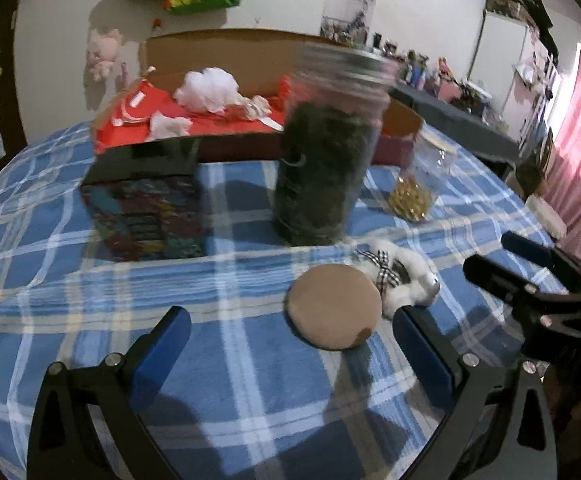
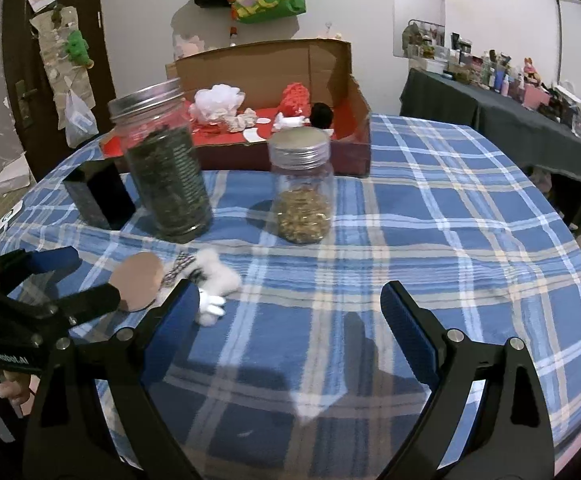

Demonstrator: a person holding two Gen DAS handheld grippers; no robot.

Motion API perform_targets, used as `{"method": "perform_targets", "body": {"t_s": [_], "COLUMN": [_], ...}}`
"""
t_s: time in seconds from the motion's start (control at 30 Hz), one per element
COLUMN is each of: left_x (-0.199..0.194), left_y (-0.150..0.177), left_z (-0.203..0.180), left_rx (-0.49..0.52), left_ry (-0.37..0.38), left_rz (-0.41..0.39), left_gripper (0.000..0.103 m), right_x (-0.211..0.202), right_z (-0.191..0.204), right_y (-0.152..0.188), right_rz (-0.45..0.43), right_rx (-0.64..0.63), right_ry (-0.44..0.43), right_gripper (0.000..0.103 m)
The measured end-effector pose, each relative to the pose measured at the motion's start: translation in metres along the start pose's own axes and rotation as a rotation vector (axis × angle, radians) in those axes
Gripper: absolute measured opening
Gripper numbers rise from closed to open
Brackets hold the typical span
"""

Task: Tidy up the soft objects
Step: 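Move the left tool to the tan round pad while the right tool approaches the bunny plush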

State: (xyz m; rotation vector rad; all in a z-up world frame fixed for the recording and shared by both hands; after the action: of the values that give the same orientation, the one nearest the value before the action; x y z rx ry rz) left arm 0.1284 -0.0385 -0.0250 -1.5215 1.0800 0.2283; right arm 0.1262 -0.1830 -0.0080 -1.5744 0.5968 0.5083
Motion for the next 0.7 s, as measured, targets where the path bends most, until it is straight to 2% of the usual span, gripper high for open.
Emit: {"method": "perform_targets", "body": {"t_s": [0.17,0.33,0.4,0.7], "left_x": [0.015,0.014,0.011,-0.005], "left_y": [0.001,0.000,0.001,-0.003], "left_z": [-0.002,0.006,0.013,0.034], "left_rx": [0.006,0.013,0.021,0.036], "left_ry": [0.001,-0.012,-0.042,-0.082], "left_rz": [0.061,0.060,0.059,0.048], "left_gripper": [0.103,0.103,0.103,0.103], "right_x": [0.005,0.010,0.014,0.022], "right_z": [-0.012,-0.015,-0.010,0.016], "right_y": [-0.004,-0.006,-0.007,-0.008], "right_rz": [0.018,0.033,0.041,0.064], "right_rx": [0.021,0.030,0.024,-0.001], "right_ry": [-0.005,-0.030,-0.051,-0.129], "right_gripper": [0.093,0.093,0.093,0.093]}}
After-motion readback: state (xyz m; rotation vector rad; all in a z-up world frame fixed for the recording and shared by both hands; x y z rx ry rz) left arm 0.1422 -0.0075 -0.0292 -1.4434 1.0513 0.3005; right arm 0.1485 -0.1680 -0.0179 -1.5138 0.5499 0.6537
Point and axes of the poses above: each gripper's, at about its wrist camera, not at the fingertips, and x roughly the way its jaws point, z to its left, y to its underside, the point moved 8 cm from there along x, roughly the way its jaws point, and after that the axes turned 14 degrees about y, right-handed, at the moved point
